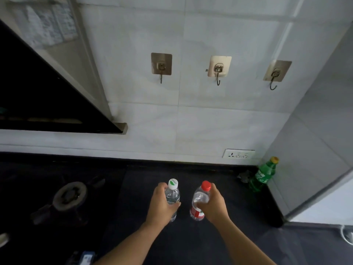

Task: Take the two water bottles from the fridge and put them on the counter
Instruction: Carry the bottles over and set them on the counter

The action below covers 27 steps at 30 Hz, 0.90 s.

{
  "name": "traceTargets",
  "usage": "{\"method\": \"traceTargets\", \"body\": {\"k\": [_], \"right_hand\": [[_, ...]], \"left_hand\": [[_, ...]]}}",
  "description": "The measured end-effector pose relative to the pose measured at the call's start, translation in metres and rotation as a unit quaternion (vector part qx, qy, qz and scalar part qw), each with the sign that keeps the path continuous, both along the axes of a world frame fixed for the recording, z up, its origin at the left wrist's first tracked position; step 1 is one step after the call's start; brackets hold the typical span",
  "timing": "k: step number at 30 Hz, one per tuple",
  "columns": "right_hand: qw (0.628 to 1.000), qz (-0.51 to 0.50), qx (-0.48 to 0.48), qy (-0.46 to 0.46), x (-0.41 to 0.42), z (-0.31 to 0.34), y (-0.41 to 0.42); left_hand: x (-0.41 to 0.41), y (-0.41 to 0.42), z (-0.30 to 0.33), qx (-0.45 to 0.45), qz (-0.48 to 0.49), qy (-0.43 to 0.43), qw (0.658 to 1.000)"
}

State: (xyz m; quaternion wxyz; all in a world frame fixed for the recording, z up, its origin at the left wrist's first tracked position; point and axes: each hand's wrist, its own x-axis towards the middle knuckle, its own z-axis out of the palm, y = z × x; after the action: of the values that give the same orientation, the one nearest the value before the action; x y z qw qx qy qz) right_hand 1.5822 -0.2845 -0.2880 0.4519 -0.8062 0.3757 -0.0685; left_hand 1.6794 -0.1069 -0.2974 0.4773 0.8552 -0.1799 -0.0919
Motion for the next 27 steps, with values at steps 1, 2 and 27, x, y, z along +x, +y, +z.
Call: {"method": "traceTargets", "body": {"k": [1, 2, 27], "right_hand": [[1.000, 0.001, -0.002, 0.003, 0.000, -0.002, 0.000], [1.000, 0.002, -0.004, 0.005, 0.000, -0.005, 0.001], [0.999, -0.021, 0.023, 0.025, -0.021, -0.022, 0.007]], "left_hand": [[0.000, 0.000, -0.003, 0.001, 0.001, 0.002, 1.000], [-0.001, 0.001, -0.004, 0.002, 0.001, 0.004, 1.000], [-0.004, 0.032, -0.038, 0.000, -0.042, 0.005, 0.999]]}}
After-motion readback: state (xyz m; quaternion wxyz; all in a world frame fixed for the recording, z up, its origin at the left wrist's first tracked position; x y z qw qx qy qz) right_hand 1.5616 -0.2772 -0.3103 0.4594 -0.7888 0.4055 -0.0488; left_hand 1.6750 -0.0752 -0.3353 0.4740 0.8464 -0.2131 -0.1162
